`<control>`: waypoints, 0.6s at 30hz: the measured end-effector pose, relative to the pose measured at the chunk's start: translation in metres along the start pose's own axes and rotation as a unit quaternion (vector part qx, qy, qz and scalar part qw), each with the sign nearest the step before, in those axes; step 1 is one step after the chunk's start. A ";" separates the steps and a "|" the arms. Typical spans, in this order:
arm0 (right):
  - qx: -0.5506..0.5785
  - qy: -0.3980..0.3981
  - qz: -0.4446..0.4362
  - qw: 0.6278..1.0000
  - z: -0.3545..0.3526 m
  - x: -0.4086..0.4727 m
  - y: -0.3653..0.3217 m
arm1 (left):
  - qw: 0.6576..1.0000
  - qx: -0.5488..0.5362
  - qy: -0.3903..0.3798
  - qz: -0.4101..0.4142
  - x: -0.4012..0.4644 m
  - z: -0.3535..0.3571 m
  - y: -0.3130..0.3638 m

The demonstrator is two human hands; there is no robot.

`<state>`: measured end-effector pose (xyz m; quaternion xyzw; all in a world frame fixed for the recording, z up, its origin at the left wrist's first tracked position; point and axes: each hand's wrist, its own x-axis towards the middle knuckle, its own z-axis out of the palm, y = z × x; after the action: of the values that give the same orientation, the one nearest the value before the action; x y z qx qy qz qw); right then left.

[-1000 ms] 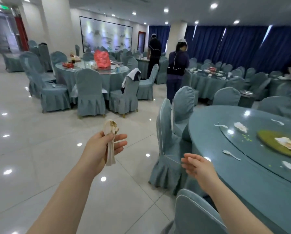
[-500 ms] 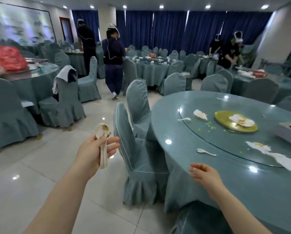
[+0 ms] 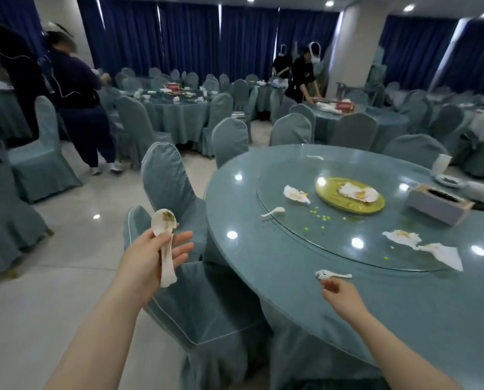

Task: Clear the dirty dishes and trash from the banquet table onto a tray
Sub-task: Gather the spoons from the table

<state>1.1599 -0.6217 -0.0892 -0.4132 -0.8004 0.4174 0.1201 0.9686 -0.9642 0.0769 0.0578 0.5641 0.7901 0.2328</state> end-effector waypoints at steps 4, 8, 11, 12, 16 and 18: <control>-0.063 0.011 0.039 0.997 0.010 0.019 -0.001 | 0.999 0.003 -0.045 -0.012 0.065 0.002 0.010; -0.140 0.014 0.077 0.987 0.011 0.023 0.008 | 0.996 0.009 -0.077 -0.049 0.120 0.010 0.007; -0.184 0.015 0.105 0.977 0.010 0.043 0.018 | 0.993 0.023 -0.100 -0.064 0.167 0.025 0.004; -0.197 0.019 0.105 0.975 0.009 0.053 0.021 | 0.992 0.026 -0.102 -0.064 0.184 0.031 0.003; -0.300 0.000 0.083 0.950 0.005 0.097 0.040 | 0.991 0.034 -0.102 -0.078 0.240 0.056 -0.010; -0.339 -0.018 0.081 0.937 0.008 0.113 0.046 | 0.990 0.038 -0.103 -0.093 0.263 0.066 -0.020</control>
<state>1.1102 -0.5256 -0.1471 -0.4850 -0.8603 0.1374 -0.0760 0.7658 -0.7881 0.0374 0.0952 0.5695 0.7330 0.3596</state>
